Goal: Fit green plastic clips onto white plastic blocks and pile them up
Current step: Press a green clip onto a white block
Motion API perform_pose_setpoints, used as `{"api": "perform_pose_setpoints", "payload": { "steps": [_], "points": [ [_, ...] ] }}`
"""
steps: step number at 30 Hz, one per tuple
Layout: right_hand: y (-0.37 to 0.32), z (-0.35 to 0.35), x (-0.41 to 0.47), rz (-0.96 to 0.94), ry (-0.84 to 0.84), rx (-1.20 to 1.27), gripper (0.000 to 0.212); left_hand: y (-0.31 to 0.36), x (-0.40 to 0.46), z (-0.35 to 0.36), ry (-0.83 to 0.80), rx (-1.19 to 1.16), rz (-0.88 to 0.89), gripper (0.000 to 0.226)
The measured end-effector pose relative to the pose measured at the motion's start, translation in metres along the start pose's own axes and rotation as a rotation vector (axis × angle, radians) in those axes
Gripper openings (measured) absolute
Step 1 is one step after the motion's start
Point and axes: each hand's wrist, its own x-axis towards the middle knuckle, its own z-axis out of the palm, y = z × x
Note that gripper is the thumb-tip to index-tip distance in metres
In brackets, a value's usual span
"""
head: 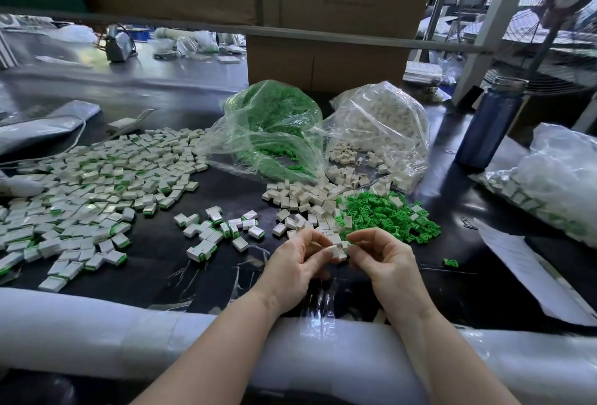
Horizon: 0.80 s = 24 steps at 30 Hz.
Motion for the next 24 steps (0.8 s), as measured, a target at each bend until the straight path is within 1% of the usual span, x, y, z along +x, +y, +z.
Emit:
{"api": "perform_pose_setpoints", "payload": {
  "steps": [4,10,17,24],
  "points": [
    [-0.0006,0.0,0.0002,0.035,0.011,0.019,0.009,0.0009,-0.0001,-0.0005,-0.01,0.008,0.011,0.005],
    [-0.0011,0.0003,-0.0011,0.059,-0.008,0.039,0.012,0.0013,-0.0008,-0.0005,-0.014,0.022,0.019,0.004],
    [-0.0017,0.0018,-0.0011,0.038,0.031,-0.021,0.01,-0.0002,-0.0007,-0.0014,-0.013,0.038,0.01,0.003],
    [-0.002,0.0015,-0.0016,0.021,0.013,-0.089,0.011,0.0009,-0.0013,-0.0008,-0.016,-0.027,-0.017,0.002]
  ]
}}
